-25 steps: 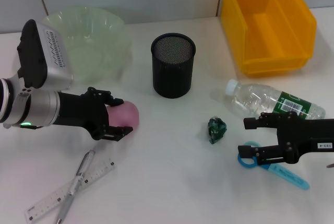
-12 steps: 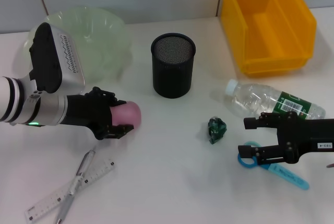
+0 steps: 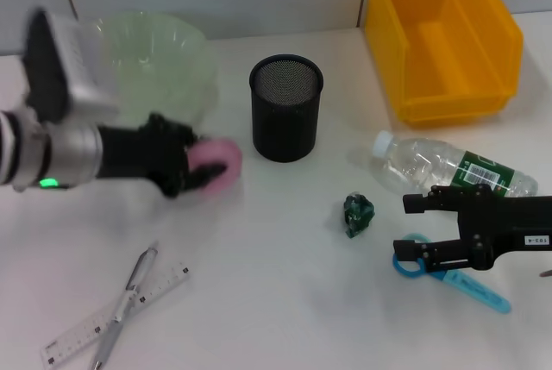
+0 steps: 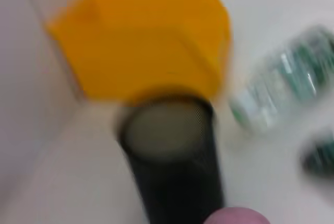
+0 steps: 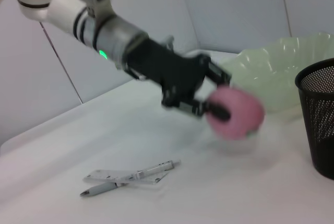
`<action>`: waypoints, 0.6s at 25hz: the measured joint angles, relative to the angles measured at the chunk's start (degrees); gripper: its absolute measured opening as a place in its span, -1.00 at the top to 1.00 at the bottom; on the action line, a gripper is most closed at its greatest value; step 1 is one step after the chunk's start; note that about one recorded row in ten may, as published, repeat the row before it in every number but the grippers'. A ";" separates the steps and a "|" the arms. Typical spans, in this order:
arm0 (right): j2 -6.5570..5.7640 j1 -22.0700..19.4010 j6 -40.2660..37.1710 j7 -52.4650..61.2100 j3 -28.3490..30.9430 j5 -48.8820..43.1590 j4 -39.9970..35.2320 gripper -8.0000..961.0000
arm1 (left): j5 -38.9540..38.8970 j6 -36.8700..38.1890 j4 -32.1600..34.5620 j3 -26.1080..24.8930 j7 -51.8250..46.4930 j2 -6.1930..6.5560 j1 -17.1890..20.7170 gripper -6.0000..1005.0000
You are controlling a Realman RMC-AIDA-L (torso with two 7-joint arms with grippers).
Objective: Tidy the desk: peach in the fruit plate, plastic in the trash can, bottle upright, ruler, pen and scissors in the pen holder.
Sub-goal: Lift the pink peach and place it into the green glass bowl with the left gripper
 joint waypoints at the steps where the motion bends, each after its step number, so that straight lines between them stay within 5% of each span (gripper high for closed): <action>1: 0.00 0.00 -0.01 0.00 0.00 0.00 0.00 -0.75 | -2.72 0.58 0.81 -1.44 0.40 0.04 0.65 0.15; 7: 0.13 -0.05 -0.01 -0.32 0.00 0.00 0.01 -0.75 | -15.50 -0.24 0.34 -9.29 5.00 -0.02 1.85 0.26; 15: 0.27 -0.20 -0.01 -0.37 0.00 0.06 0.09 -0.75 | -27.26 -14.93 -7.05 -9.42 14.56 -0.40 0.58 0.37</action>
